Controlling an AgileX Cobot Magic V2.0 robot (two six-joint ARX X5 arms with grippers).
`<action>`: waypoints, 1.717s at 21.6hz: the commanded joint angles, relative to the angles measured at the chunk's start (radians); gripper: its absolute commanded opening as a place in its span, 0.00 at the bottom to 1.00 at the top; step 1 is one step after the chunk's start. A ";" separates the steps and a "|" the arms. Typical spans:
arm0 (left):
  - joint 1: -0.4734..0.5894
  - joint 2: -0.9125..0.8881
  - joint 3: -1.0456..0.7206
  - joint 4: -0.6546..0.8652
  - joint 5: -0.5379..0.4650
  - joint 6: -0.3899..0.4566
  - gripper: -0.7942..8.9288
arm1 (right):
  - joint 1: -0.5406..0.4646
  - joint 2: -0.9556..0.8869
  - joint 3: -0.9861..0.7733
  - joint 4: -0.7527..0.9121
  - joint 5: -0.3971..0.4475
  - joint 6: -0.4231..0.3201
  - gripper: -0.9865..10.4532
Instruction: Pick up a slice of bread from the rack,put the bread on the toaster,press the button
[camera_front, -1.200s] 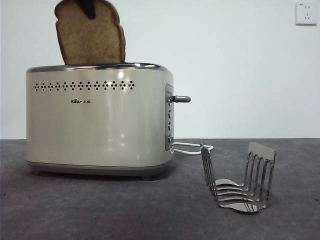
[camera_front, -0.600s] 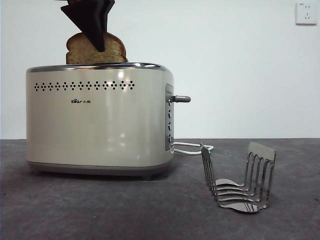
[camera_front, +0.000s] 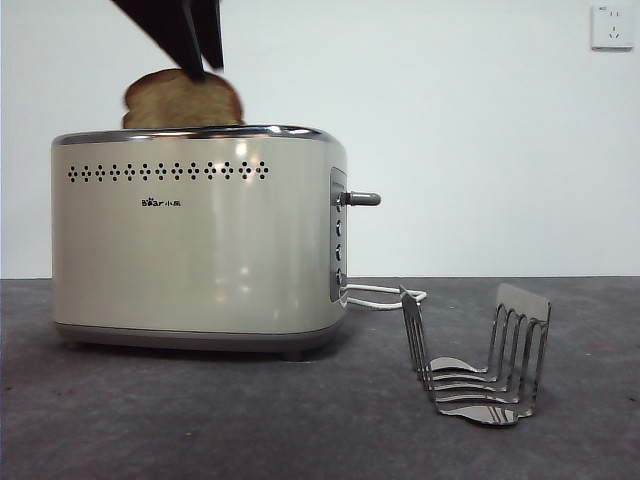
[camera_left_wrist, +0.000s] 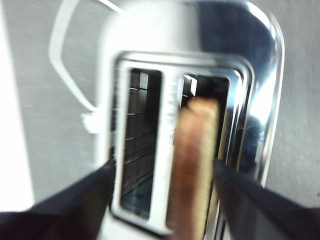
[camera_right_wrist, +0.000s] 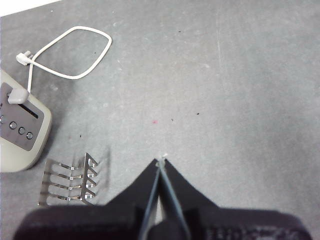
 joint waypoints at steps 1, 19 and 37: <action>0.003 -0.076 -0.005 0.012 0.013 -0.071 0.44 | 0.000 0.002 0.002 0.014 0.003 -0.013 0.09; -0.006 -0.520 -0.006 -0.159 0.122 -1.130 0.08 | 0.054 0.651 0.002 0.718 -0.949 0.336 0.08; -0.005 -0.752 -0.349 -0.159 0.161 -1.151 0.08 | 0.303 1.102 0.003 1.058 -0.806 0.430 0.08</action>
